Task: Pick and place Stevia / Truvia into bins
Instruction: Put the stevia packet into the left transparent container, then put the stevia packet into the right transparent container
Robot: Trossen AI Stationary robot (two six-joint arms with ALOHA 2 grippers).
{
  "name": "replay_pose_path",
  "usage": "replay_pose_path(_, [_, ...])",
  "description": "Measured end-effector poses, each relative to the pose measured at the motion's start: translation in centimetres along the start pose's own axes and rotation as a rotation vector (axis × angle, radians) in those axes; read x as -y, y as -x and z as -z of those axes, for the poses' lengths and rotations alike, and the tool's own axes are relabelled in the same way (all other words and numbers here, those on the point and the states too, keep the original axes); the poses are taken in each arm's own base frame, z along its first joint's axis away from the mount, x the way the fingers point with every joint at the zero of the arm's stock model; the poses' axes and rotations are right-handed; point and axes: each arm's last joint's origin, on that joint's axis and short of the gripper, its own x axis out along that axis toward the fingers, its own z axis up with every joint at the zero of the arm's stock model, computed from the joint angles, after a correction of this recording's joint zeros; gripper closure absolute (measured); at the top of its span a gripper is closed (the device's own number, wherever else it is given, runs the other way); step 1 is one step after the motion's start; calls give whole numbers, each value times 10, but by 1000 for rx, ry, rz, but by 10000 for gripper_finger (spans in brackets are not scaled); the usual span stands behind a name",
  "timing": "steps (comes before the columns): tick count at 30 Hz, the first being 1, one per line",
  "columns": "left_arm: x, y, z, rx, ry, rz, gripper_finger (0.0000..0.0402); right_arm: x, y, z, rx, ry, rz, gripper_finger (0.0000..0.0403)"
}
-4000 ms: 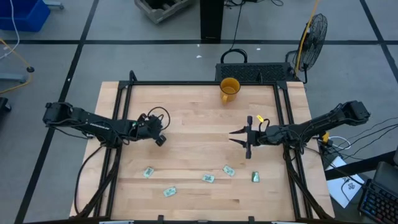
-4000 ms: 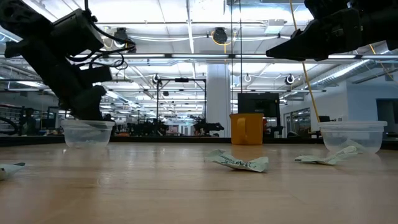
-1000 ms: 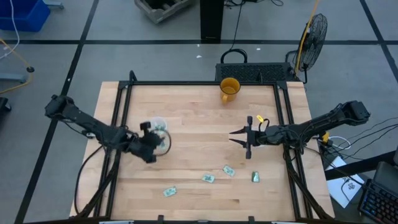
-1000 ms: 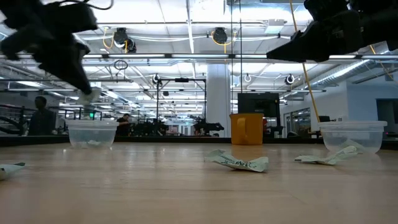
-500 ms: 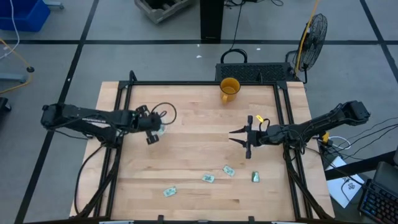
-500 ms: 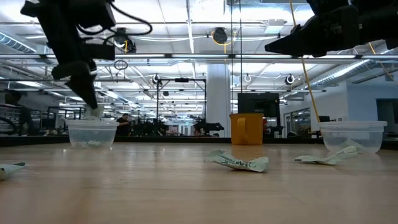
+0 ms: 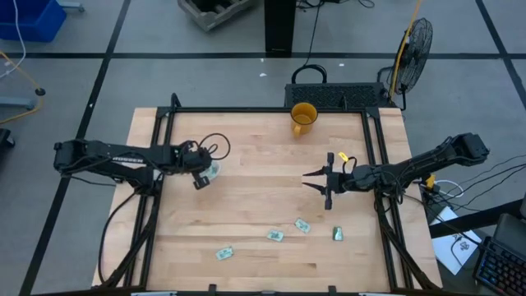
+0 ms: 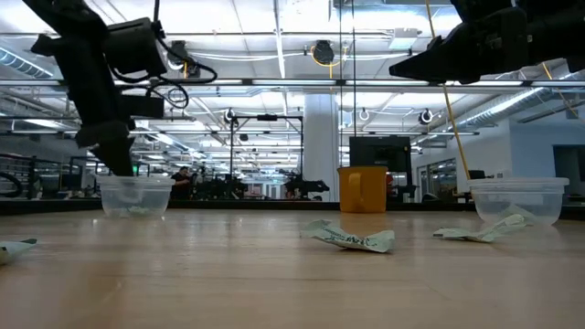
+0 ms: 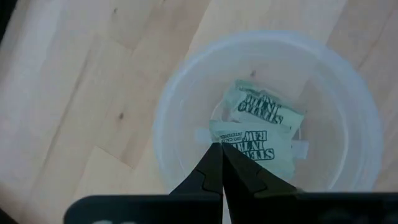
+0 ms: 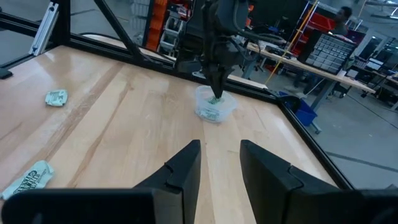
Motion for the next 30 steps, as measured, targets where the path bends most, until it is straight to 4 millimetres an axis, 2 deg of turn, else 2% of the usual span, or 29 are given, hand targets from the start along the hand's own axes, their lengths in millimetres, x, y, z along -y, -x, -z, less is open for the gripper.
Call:
replay_pose_path(7, [1, -9, 11, -30, 22, 4, 397, 0, 0, 0, 0, -1, 0, 298])
replay_pose_path(17, [1, -9, 9, -13, 28, 7, 394, 0, 0, 0, 0, -1, 0, 298])
replay_pose_path(30, [1, -9, 8, 3, 40, 9, 330, 0, 0, 0, 0, -2, -2, 298])
